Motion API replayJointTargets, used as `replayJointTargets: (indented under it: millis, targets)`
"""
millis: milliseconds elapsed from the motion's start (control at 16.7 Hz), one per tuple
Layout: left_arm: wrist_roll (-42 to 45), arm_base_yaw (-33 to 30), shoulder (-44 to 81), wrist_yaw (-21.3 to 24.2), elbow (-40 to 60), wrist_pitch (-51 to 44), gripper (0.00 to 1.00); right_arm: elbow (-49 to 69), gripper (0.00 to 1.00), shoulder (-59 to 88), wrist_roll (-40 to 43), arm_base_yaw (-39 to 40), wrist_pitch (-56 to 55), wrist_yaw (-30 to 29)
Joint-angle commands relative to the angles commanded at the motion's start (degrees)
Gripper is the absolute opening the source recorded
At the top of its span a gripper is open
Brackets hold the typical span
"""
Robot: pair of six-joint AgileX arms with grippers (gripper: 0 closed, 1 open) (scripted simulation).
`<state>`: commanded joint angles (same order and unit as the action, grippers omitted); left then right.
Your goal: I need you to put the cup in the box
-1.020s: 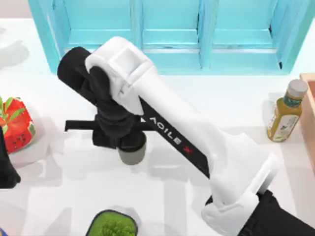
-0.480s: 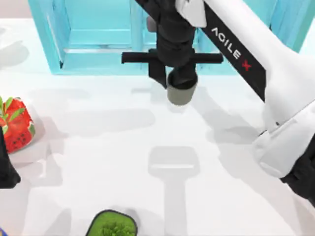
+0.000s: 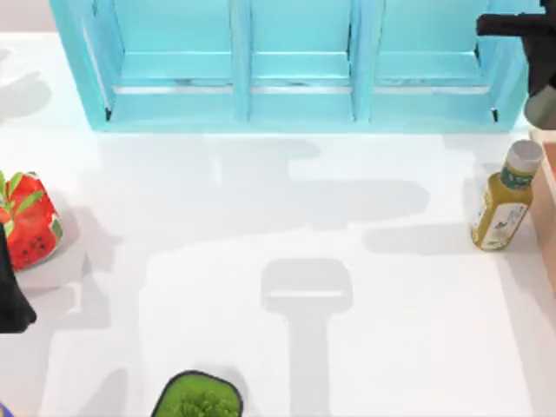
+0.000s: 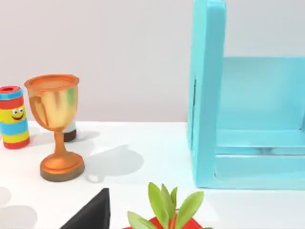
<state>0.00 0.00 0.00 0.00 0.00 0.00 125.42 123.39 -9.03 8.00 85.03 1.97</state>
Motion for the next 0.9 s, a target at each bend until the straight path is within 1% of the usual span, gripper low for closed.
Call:
replayJointTargets:
  millis: [240,420,600,900]
  targets:
    - [0.0,0.0,0.0,0.0,0.0,0.0,1.0,-21.97,0.0,-15.13,12.39,-12.53,-4.67,2.02]
    - [0.0,0.0,0.0,0.0,0.0,0.0,1.0,-32.42,0.0,-23.04,19.3,-19.25,-6.44,2.74]
    - [0.0,0.0,0.0,0.0,0.0,0.0,1.0,-37.46,0.0,-27.03,22.96,-22.69,-7.0,2.93]
    - [0.0,0.0,0.0,0.0,0.0,0.0,1.0,-37.81,0.0,-27.13,23.21,-22.77,-6.92,2.85]
